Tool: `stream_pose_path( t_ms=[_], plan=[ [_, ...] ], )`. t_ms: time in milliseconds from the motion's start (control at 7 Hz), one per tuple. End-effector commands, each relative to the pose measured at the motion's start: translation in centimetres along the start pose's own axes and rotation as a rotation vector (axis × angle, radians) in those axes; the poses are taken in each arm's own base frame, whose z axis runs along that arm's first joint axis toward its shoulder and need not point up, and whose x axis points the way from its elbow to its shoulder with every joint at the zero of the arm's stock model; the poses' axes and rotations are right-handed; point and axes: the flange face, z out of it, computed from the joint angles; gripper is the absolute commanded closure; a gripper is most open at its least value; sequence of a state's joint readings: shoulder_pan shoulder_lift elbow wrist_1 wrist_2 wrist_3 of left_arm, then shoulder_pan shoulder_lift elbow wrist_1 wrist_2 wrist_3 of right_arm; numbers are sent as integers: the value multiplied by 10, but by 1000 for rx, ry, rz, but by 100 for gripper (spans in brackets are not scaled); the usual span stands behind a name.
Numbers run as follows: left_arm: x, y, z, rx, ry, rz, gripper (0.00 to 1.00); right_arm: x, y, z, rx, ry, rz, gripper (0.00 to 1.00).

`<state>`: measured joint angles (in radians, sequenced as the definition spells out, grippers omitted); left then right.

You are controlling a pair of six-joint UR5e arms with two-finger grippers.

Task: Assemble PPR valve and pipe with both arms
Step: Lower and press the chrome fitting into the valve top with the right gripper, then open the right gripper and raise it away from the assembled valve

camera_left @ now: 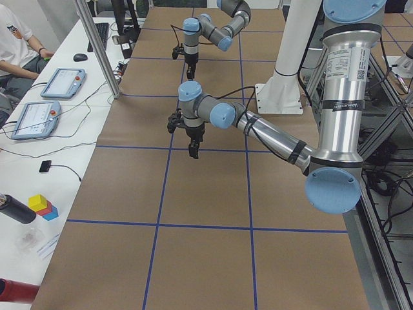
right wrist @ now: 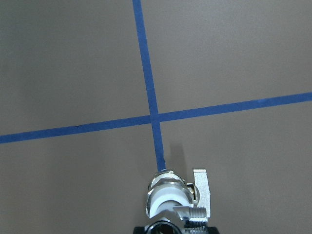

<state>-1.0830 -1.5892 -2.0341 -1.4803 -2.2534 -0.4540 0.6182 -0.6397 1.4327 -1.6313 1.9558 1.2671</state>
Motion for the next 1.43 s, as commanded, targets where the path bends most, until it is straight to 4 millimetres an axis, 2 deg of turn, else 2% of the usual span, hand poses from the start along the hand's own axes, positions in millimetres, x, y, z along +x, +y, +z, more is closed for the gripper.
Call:
stream_pose_path(
  t_ms=[0, 571, 714, 857, 1000, 1143, 1286],
  plan=[
    [0, 0, 0, 0, 0, 0, 0, -1, -1, -3, 3, -5, -1, 48],
    [0, 0, 1, -1, -1, -1, 0, -5, -1, -17, 11, -28, 1, 42],
    [0, 0, 1, -1, -1, -1, 0, -3, -5, -29, 16, -45, 3, 42],
    [0, -1, 0, 0, 0, -2, 0, 13, -18, -53, 10, -65, 26, 39],
    [1, -2, 0, 1, 1, -1, 0, 60, -22, -77, -14, -72, 50, 36],
    [0, -1, 0, 1, 0, 3, 0, 129, -11, -84, 8, -76, 11, 31],
    [-8, -3, -7, 15, -4, -5, 0, 196, -13, -96, 24, -69, -40, 15]
  ],
)
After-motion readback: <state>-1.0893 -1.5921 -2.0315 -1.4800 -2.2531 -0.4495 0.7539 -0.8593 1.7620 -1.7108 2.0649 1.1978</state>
